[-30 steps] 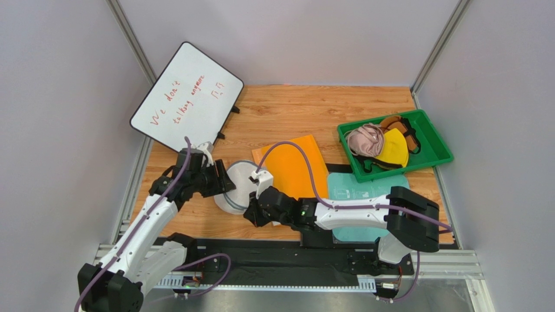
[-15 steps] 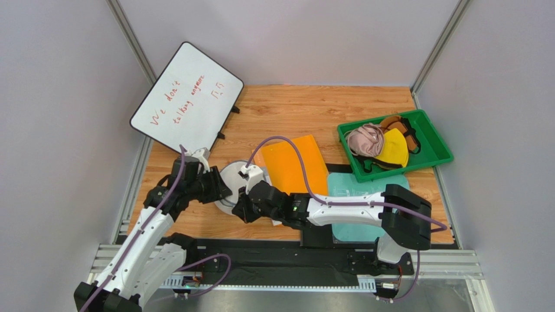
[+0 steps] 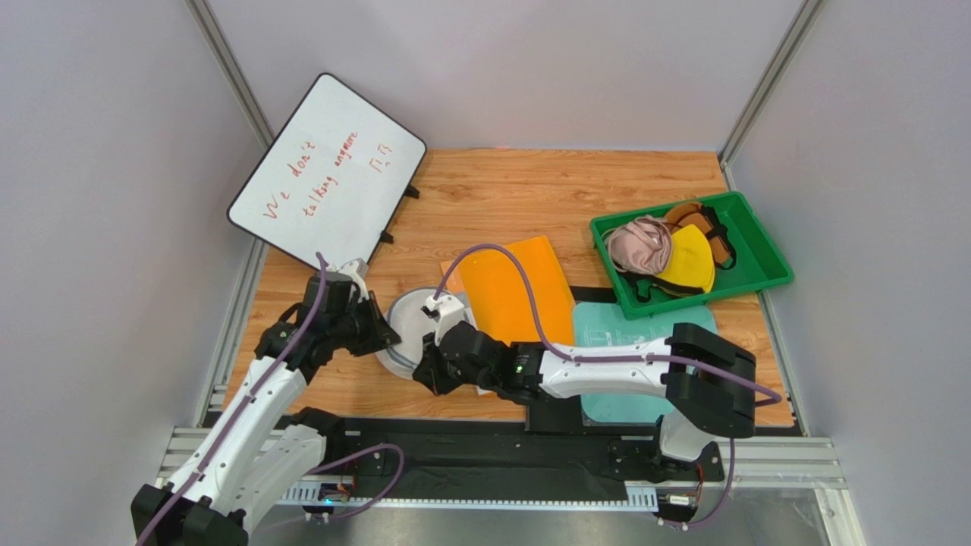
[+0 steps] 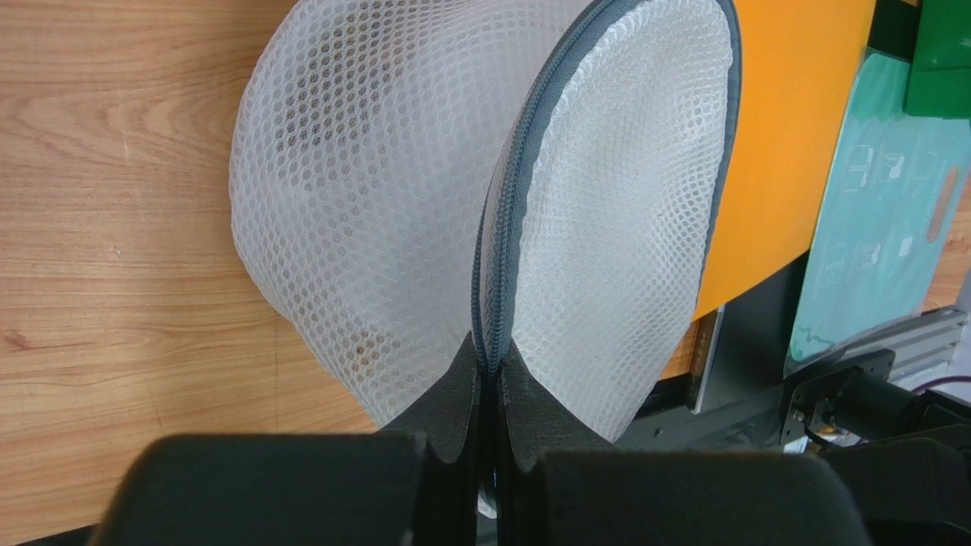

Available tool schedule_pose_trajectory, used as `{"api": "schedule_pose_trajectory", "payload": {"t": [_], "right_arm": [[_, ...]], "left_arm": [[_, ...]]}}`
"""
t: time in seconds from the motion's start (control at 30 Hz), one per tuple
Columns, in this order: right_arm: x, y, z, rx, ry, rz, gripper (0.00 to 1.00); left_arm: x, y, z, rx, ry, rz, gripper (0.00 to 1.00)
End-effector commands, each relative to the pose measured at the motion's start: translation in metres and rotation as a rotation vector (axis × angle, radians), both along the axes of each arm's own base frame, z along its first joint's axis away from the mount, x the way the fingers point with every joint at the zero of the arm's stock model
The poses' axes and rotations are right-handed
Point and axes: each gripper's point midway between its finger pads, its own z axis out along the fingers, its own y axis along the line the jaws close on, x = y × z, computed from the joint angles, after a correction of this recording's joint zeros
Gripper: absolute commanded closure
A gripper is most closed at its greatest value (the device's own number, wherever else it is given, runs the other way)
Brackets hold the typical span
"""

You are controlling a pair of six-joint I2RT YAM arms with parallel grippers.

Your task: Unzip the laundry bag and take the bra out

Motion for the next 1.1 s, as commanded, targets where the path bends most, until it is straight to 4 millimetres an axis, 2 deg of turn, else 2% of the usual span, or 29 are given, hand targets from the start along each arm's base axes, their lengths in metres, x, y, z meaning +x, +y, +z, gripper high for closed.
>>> {"api": "schedule_pose_trajectory", "payload": {"t": [0.0,0.13,0.3,0.4,0.47,0.5,0.6,0.67,0.83,0.87,0.9,0.93,0.97,1.0,1.07], "right_arm": [[0.005,-0.016,0.004,0.006,-0.019,-0.046,1.00],[0.003,-0.035,-0.013,-0.030,0.002,-0.067,1.00],[0.008,-0.052,-0.022,-0.058,0.000,-0.101,1.00],[0.012,-0.059,-0.020,-0.067,-0.015,-0.110,1.00],[0.014,-0.060,-0.014,-0.077,-0.036,-0.102,1.00],[0.016,-0.062,-0.013,-0.094,-0.069,-0.086,1.00],[0.018,-0.074,-0.014,-0.169,-0.111,-0.070,1.00],[0.018,-0.086,-0.016,-0.223,-0.142,-0.047,1.00],[0.025,-0.124,-0.024,-0.365,-0.195,-0.081,1.00],[0.028,-0.130,-0.025,-0.387,-0.207,-0.101,0.97],[0.029,-0.134,-0.023,-0.395,-0.212,-0.111,0.89],[0.029,-0.141,-0.025,-0.420,-0.212,-0.115,0.76],[0.029,-0.144,-0.023,-0.425,-0.216,-0.117,0.48],[0.029,-0.145,-0.018,-0.414,-0.218,-0.115,0.38],[0.025,-0.146,-0.011,-0.401,-0.215,-0.095,0.26]], "left_arm": [[0.009,0.007,0.006,0.029,-0.040,0.039,1.00],[0.010,0.010,0.009,0.039,-0.049,0.052,1.00],[0.010,0.010,0.011,0.035,-0.055,0.058,1.00],[0.008,0.006,0.015,0.009,-0.066,0.036,0.98],[0.007,0.003,0.020,-0.005,-0.085,0.024,0.82],[0.006,0.003,0.023,-0.012,-0.091,0.020,0.58],[0.005,0.005,0.032,-0.012,-0.119,0.026,0.29],[0.005,0.007,0.040,-0.007,-0.143,0.034,0.24],[0.005,0.011,0.045,0.007,-0.152,0.042,0.24],[0.005,0.010,0.045,0.006,-0.155,0.043,0.24],[0.005,0.011,0.046,0.004,-0.157,0.047,0.24],[0.005,0.011,0.045,0.004,-0.158,0.048,0.24],[0.005,0.011,0.046,0.003,-0.164,0.049,0.24],[0.005,0.012,0.047,0.005,-0.171,0.053,0.25],[0.005,0.014,0.047,0.012,-0.178,0.054,0.25]]}}
